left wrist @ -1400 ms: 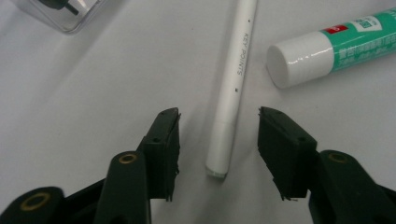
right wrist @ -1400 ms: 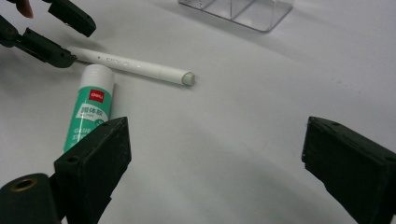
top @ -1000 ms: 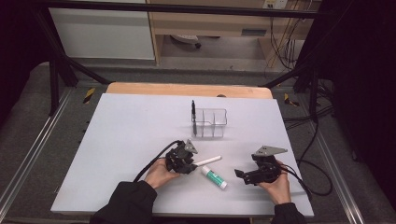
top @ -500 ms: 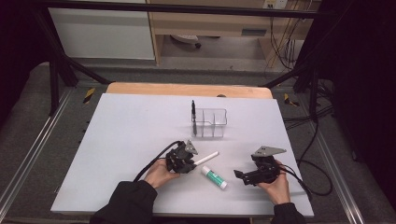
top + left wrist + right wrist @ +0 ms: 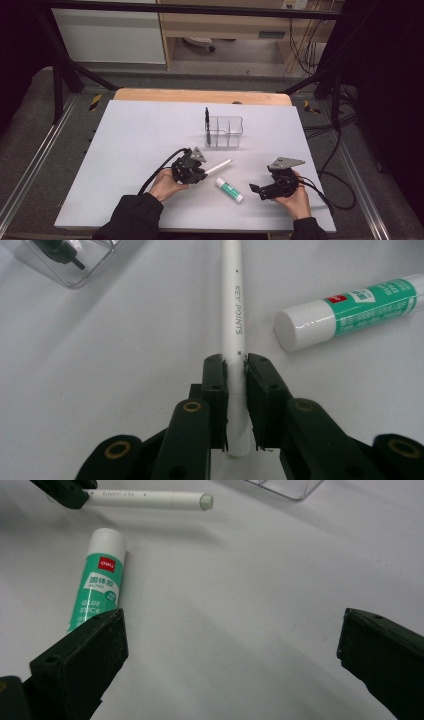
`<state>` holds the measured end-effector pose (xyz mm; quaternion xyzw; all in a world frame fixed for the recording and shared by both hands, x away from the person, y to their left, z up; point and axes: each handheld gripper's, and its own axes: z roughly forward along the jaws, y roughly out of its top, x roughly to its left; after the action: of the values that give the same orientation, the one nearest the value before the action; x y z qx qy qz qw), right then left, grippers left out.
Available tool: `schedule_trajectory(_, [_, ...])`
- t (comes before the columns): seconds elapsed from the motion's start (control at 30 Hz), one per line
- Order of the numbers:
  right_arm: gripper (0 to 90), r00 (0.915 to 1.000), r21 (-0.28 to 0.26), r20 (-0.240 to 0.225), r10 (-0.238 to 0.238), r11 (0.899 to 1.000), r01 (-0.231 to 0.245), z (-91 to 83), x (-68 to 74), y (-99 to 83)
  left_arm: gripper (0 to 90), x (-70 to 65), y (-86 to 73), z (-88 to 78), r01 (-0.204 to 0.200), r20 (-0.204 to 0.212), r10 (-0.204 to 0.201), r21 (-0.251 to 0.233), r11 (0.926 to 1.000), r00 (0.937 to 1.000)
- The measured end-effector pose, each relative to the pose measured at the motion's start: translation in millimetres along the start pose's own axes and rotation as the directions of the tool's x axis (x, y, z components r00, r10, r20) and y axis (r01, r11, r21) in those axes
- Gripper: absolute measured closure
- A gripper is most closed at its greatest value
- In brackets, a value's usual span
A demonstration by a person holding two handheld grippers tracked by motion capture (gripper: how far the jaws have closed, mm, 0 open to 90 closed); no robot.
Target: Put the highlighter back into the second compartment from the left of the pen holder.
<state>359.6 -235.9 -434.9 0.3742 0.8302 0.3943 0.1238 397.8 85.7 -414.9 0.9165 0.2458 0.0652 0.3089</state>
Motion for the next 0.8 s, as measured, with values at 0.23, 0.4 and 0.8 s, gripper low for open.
schedule_trajectory(0.23, [0.7,0.9968,0.01,-0.002,-0.08,0.997,0.08,2.3,9.4,6.0,78.2,4.7,-7.3,-15.2,0.02,0.005,-0.02,-0.004,0.9998,0.9998])
schedule_trajectory(0.4, [0.7,0.9929,0.032,0.005,-0.119,0.992,0.119,6.3,17.5,12.2,78.2,6.1,-13.3,-26.3,0.029,0.013,-0.029,-0.001,0.9996,0.9995])
schedule_trajectory(0.8, [2.4,0.9604,0.051,0.015,-0.278,0.959,0.277,18.4,47.3,38.3,78.2,7.8,-18.0,-43.6,-0.001,0.008,0.0,0.037,0.9993,1.0])
